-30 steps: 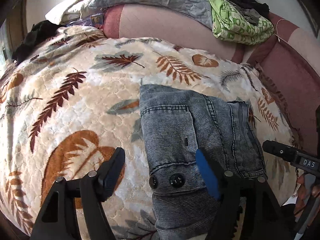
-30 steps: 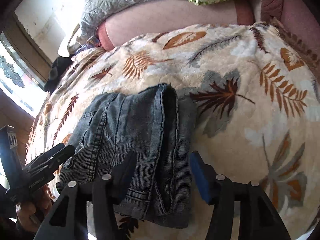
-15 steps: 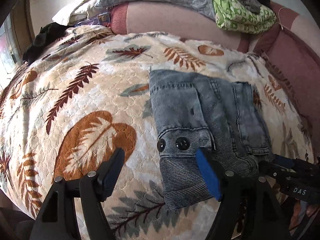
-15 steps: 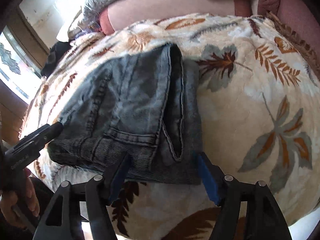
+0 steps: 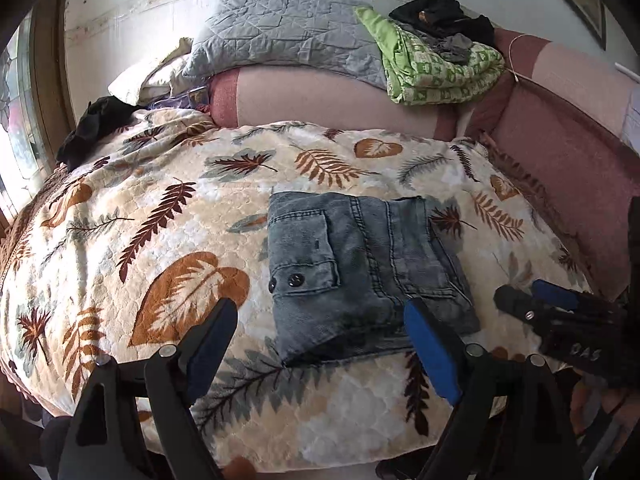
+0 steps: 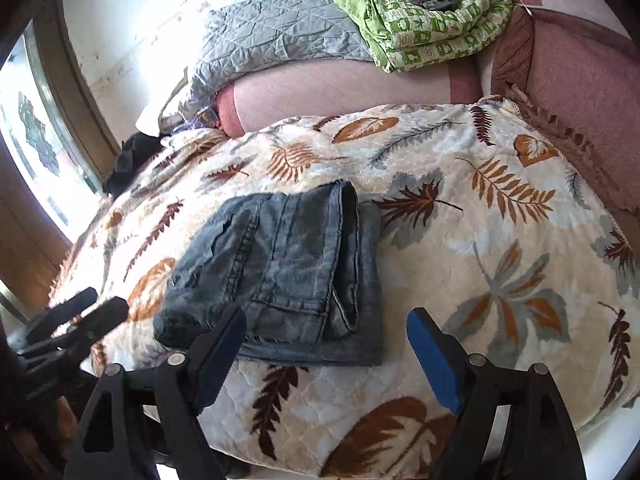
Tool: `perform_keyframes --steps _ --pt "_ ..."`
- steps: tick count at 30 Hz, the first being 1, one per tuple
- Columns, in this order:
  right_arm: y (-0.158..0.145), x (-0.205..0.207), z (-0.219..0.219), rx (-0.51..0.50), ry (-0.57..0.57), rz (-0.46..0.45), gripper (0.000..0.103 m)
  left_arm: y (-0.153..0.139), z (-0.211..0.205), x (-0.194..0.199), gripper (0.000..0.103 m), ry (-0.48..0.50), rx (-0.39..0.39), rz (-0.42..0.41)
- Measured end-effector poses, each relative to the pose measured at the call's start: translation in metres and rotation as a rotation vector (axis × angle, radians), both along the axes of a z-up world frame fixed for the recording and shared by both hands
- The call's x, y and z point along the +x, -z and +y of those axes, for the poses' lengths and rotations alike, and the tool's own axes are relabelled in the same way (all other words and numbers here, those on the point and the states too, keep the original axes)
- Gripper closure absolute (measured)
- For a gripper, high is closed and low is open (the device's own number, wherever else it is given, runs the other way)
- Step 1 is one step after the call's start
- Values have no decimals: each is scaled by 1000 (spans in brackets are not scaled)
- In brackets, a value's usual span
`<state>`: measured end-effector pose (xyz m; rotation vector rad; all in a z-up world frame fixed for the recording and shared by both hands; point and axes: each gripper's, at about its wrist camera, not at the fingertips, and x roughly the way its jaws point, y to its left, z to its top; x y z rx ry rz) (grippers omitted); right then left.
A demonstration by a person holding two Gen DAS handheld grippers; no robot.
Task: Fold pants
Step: 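Lower the folded jeans onto the quilt and open both grippers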
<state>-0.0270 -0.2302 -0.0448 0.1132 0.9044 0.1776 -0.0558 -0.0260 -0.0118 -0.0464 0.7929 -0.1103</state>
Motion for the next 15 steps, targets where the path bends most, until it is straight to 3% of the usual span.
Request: perform_keyframes --steps 4,6,15 --pt "12 -19 -3 -81 -2 16 18 -3 -10 -10 16 0 -25 16" --pt "15 -25 -8 -89 4 18 18 -4 -14 -11 8 -2 -19 24" --pt "13 -28 -7 -108 -4 4 18 -9 -16 -5 1 -1 15 8"
